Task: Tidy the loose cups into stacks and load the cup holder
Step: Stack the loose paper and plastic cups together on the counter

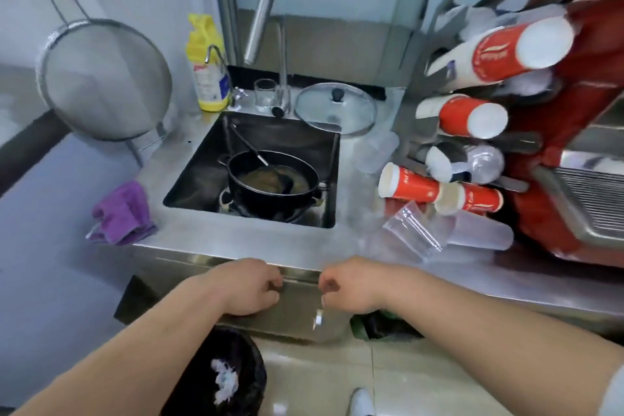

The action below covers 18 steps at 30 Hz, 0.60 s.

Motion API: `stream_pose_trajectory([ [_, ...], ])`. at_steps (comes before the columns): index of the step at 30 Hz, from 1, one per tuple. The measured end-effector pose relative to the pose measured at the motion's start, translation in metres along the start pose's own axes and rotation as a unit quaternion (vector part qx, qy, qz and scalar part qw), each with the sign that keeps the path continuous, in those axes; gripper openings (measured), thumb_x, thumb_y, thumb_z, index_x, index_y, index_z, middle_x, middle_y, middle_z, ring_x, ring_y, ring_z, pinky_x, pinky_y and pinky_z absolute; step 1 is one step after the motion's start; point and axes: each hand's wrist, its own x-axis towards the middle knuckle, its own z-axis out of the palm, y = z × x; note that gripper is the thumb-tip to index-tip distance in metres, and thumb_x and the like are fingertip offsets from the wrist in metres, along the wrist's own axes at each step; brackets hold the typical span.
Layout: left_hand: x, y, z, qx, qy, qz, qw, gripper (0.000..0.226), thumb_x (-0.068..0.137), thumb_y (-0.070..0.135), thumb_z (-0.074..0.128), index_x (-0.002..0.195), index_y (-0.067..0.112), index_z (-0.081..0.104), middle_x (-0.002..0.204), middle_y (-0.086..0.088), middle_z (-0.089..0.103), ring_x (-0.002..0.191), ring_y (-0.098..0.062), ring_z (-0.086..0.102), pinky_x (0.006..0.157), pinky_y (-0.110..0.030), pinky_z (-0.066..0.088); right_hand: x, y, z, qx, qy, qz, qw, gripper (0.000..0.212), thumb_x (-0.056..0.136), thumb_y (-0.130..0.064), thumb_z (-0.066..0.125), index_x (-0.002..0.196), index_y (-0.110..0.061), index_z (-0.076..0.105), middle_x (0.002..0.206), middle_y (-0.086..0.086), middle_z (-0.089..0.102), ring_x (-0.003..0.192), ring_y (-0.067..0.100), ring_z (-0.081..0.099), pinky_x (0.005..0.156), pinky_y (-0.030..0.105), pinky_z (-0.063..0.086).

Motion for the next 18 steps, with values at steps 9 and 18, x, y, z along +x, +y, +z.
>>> stream_pose_trajectory([
  [9, 0.064, 0.096, -0.037, 0.081, -0.004, 0.091, 0.993, 0.032, 0.094, 0.041, 0.049, 0.123, 0.031, 0.059, 0.122, 0.005, 0.063, 0.111, -0.017, 0.059, 0.093, -0.03, 0.046, -0.062, 0.101, 0.007, 0.081, 0.049, 0.119, 0.988, 0.042, 0.09, -0.043, 0.047, 0.128, -0.028, 0.055, 0.133, -0.001, 0.056, 0.121, 0.022, 0.052, 0.1, 0.035, 0.045],
  [18, 0.118, 0.181, -0.078, 0.157, 0.03, 0.134, 0.978, 0.038, 0.096, 0.04, 0.047, 0.132, 0.032, 0.054, 0.13, 0.003, 0.058, 0.12, -0.02, 0.055, 0.102, -0.036, 0.045, -0.095, 0.182, -0.001, 0.131, 0.12, 0.157, 0.971, 0.042, 0.089, -0.042, 0.048, 0.129, -0.029, 0.054, 0.133, 0.0, 0.057, 0.12, 0.023, 0.053, 0.099, 0.032, 0.044],
])
